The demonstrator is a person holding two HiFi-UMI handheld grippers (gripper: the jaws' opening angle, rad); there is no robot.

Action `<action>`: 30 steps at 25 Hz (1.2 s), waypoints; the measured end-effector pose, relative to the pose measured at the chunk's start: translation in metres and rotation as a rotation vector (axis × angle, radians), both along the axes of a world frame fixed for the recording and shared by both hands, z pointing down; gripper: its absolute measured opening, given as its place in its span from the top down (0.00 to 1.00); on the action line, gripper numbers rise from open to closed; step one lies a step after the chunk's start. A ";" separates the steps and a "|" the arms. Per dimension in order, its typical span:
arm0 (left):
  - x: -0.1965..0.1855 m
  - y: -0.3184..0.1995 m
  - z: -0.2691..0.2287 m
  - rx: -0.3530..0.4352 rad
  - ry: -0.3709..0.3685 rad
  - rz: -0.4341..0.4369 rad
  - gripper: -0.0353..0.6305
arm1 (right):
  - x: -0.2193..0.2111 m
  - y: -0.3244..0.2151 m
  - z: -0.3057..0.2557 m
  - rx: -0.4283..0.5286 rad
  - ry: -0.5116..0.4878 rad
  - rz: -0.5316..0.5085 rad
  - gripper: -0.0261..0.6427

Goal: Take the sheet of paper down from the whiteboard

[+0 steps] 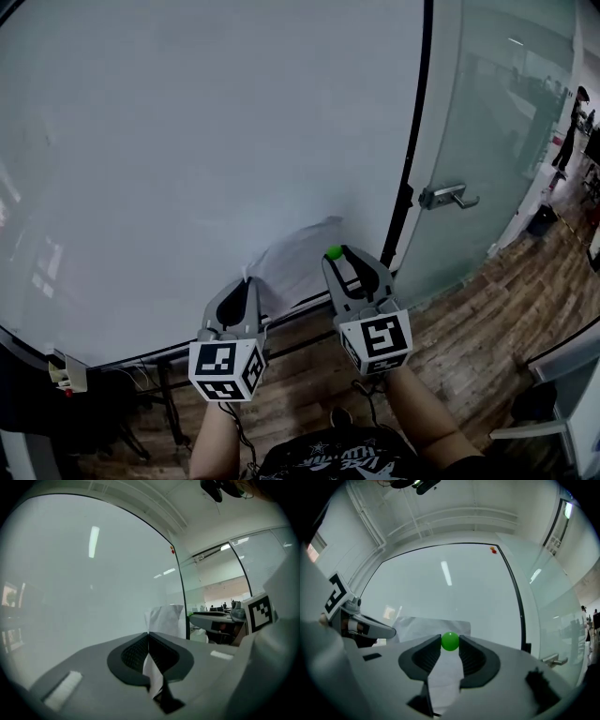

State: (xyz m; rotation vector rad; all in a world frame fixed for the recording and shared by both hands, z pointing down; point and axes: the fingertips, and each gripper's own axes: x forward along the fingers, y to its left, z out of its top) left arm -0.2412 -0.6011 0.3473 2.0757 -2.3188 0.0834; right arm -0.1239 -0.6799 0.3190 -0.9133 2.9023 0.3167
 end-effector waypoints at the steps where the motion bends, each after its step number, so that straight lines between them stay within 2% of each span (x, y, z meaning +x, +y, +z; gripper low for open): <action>1: 0.001 0.007 0.005 -0.010 0.003 0.007 0.93 | 0.002 0.006 0.003 -0.007 0.002 0.008 0.77; 10: 0.004 0.080 0.029 -0.053 0.031 0.077 0.93 | 0.008 0.079 0.018 -0.047 0.032 0.070 0.77; 19: 0.025 0.139 0.055 -0.084 0.064 0.225 0.93 | 0.039 0.158 0.049 -0.091 0.085 0.167 0.77; 25: 0.047 0.153 0.064 -0.092 0.106 0.316 0.93 | 0.074 0.188 0.056 -0.107 0.123 0.269 0.77; 30: 0.077 0.158 0.061 -0.085 0.105 0.374 0.93 | 0.103 0.204 0.051 -0.105 0.122 0.310 0.77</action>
